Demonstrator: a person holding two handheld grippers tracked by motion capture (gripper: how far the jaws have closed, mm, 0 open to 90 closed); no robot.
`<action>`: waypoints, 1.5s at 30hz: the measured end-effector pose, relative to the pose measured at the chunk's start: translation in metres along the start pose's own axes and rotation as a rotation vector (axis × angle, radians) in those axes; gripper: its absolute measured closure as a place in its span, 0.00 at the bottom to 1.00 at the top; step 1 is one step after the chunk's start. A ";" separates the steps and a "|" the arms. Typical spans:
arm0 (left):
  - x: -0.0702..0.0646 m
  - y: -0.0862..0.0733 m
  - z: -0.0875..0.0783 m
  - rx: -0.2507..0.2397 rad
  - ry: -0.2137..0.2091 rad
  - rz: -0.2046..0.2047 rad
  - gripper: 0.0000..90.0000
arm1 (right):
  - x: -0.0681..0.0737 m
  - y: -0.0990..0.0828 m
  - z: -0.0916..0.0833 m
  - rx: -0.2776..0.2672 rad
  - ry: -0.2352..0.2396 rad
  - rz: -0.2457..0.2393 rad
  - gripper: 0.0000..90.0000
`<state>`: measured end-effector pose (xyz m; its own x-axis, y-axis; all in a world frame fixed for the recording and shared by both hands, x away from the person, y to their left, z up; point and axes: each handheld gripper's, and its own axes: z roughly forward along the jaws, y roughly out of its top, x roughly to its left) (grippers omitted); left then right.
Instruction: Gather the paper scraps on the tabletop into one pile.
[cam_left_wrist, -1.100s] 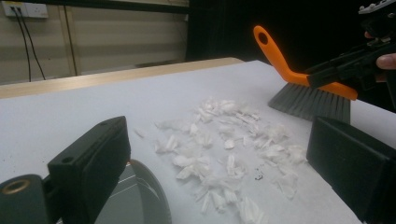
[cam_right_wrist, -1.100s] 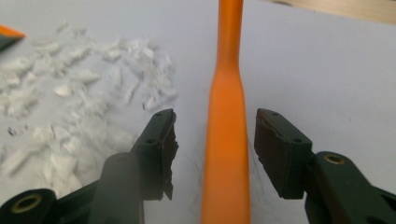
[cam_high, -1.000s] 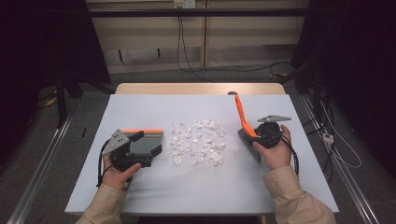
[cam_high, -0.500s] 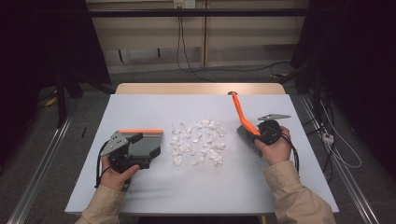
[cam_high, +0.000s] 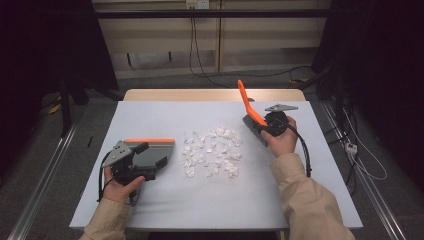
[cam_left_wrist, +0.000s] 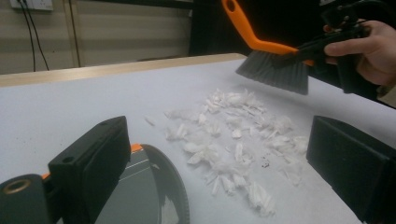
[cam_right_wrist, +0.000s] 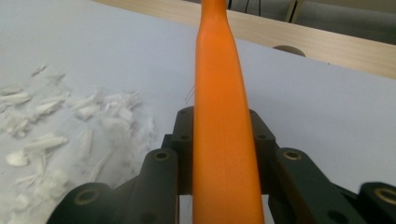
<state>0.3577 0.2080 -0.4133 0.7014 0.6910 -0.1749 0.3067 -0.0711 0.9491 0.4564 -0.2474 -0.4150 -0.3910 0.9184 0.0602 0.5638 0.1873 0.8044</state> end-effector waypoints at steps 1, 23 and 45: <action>0.000 0.000 0.000 -0.002 0.000 -0.002 0.07 | 0.000 0.001 0.004 -0.004 0.003 0.005 0.80; 0.006 0.000 -0.004 -0.007 0.017 -0.013 0.05 | 0.021 0.023 0.081 -0.013 0.083 -0.208 0.80; 0.006 -0.001 -0.006 -0.005 0.027 0.008 0.05 | 0.054 -0.003 0.038 0.033 0.302 -0.388 0.80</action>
<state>0.3571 0.2165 -0.4138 0.6862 0.7097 -0.1597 0.2979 -0.0739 0.9517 0.4610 -0.1852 -0.4366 -0.7671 0.6379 -0.0674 0.3560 0.5108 0.7825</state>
